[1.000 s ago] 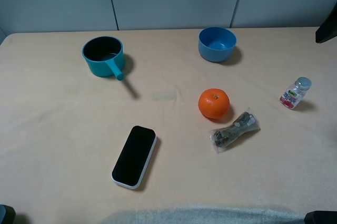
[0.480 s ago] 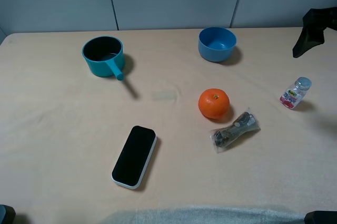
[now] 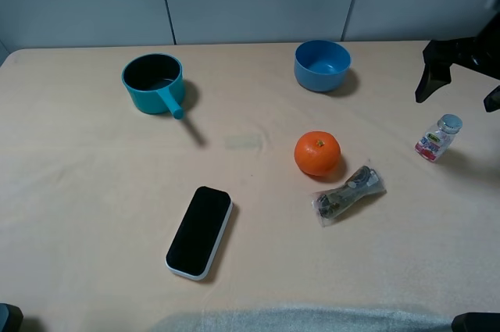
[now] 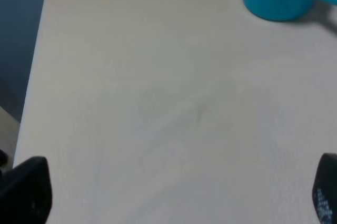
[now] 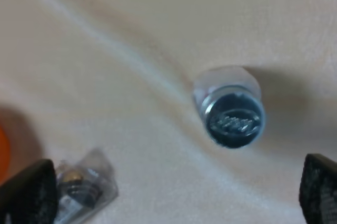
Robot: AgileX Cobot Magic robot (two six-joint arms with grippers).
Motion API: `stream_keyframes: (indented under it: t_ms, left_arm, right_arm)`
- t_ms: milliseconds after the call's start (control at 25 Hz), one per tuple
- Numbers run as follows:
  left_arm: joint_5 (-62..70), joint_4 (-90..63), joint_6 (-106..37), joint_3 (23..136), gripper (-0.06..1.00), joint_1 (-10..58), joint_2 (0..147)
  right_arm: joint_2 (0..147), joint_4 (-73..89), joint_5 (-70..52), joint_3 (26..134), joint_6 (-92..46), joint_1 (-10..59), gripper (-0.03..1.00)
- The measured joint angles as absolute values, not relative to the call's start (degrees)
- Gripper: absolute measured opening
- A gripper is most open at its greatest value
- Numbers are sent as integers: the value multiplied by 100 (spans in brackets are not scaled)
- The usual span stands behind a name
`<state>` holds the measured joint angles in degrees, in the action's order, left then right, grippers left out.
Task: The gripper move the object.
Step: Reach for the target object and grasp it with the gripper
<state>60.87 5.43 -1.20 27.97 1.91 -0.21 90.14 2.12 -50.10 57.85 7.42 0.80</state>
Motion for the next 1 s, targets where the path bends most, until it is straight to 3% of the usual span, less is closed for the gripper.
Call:
stream_keyframes:
  t_ms: [1000]
  left_arm:
    - [6087, 543, -120, 2797, 99, 191, -21]
  right_arm:
    - [10638, 54, -4427, 5790, 705, -303, 69]
